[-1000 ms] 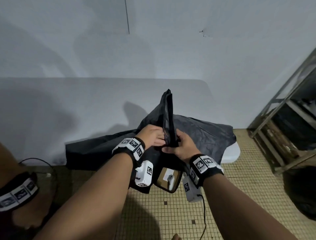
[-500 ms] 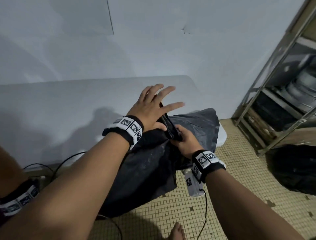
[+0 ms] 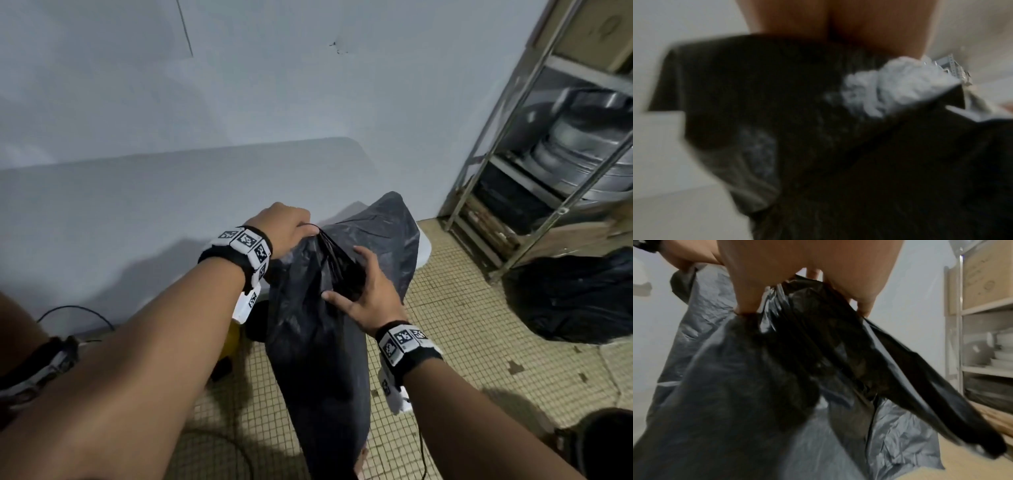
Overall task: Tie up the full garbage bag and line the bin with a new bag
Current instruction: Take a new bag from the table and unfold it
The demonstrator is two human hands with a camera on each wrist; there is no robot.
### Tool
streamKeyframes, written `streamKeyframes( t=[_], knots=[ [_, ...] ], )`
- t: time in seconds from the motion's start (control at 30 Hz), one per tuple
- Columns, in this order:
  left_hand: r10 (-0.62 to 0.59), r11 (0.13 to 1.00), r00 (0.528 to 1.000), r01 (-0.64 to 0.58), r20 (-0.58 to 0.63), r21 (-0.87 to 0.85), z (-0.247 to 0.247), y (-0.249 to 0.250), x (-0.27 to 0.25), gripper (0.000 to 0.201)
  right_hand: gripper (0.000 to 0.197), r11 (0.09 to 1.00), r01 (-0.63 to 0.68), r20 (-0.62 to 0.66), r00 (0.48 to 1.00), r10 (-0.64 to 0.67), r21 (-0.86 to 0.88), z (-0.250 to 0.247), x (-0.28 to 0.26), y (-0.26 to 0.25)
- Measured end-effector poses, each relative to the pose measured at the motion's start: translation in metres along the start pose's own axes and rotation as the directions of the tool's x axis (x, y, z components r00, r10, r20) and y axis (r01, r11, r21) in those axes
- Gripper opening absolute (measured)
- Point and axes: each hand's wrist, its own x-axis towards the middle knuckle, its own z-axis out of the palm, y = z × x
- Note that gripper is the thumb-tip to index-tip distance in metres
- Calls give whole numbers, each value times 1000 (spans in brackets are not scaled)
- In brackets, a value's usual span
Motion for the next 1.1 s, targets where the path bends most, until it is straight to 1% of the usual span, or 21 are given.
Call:
streamKeyframes(
  t=[0.07,0.13,0.17,0.23,0.3,0.4,0.47,0.5,0.57,0.67,0.8,0.87,0.9,0.93,0.97,1.0,1.1],
  knots=[
    [-45,995,998,42,-39,-86,4,-5,-8,37,90,999,-20,52,998,18,50,8,-8,0],
    [-100,982,992,87,-71,-166,11,-11,-21,38,80,999,-16,93,996,13,32,18,-13,0],
    [-129,974,989,112,-77,-197,16,-15,-28,38,72,1000,-17,99,995,15,18,23,-16,-1],
    [-187,954,980,164,-71,-251,25,-23,-45,41,51,999,-29,106,994,26,31,33,-20,-1],
    [-241,937,969,218,-54,-274,34,-32,-63,43,34,998,-45,158,987,39,39,40,-25,-2],
    [-310,912,951,293,-13,-289,48,-41,-89,43,25,999,-37,272,962,38,-9,43,-31,-4],
    [-350,892,937,336,8,-302,58,-43,-105,43,16,999,-26,341,939,36,-34,45,-37,-5],
    [-368,883,930,355,15,-306,63,-43,-113,42,16,999,-23,375,926,36,-40,47,-40,-4],
    [-399,868,916,388,29,-309,73,-39,-128,41,23,997,-7,422,906,36,-71,49,-46,-3],
    [-431,857,901,426,49,-289,85,-28,-150,40,21,996,1,483,875,41,-87,45,-54,-3],
    [-404,885,913,404,50,-229,98,4,-170,44,18,998,-35,573,817,57,-49,22,-75,9],
    [-388,896,921,385,33,-220,104,26,-173,46,23,997,-75,601,798,45,24,5,-88,17],
    [-372,906,928,367,20,-208,106,39,-174,45,30,995,-81,600,800,30,57,-3,-94,23],
    [-345,921,938,340,7,-188,108,54,-173,44,38,995,-71,581,813,18,69,-11,-100,29],
    [-311,937,950,306,-4,-168,109,68,-172,43,45,997,-54,551,835,13,58,-20,-106,36],
    [-278,949,961,274,-7,-156,110,83,-171,41,48,998,-37,515,857,10,42,-28,-113,43],
    [-219,963,976,220,22,-157,115,127,-166,40,45,998,-18,406,914,-6,55,-51,-131,64]
  ],
)
